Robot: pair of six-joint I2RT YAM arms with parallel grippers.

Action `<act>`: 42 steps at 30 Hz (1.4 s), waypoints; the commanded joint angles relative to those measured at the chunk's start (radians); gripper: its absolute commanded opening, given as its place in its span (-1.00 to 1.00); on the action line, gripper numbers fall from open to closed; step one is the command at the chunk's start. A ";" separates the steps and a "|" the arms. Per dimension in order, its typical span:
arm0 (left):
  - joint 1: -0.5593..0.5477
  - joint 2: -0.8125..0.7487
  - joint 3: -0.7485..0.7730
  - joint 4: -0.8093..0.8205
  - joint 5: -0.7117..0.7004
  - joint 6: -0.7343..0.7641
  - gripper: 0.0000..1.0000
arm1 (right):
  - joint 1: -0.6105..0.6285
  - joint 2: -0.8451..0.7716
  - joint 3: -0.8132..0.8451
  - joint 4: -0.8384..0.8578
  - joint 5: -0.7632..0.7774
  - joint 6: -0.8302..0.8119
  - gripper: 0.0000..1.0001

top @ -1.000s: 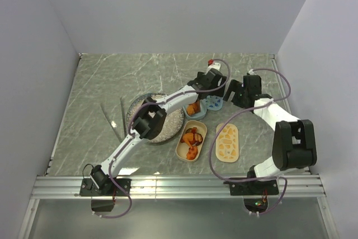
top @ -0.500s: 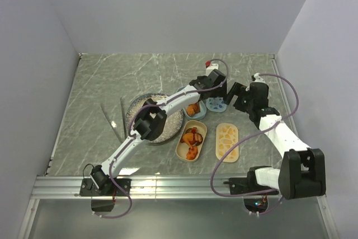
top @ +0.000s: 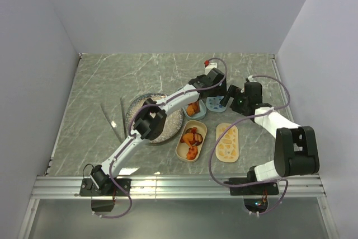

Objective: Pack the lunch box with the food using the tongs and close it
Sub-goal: Pick up the lid of the lunch box with the left arm

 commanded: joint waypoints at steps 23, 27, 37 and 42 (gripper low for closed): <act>-0.001 -0.155 -0.384 0.106 0.054 -0.035 0.93 | -0.105 0.012 0.031 0.044 -0.002 0.045 0.88; 0.016 -0.184 -0.403 0.112 0.059 -0.026 0.93 | -0.125 -0.022 0.015 0.043 0.015 0.049 0.86; 0.048 -0.198 -0.405 0.135 0.105 -0.004 -0.68 | -0.160 0.079 0.095 -0.016 0.013 0.036 -0.56; 0.048 -0.148 -0.334 0.083 0.067 0.007 -1.00 | -0.159 0.186 0.162 -0.060 -0.010 0.028 -1.00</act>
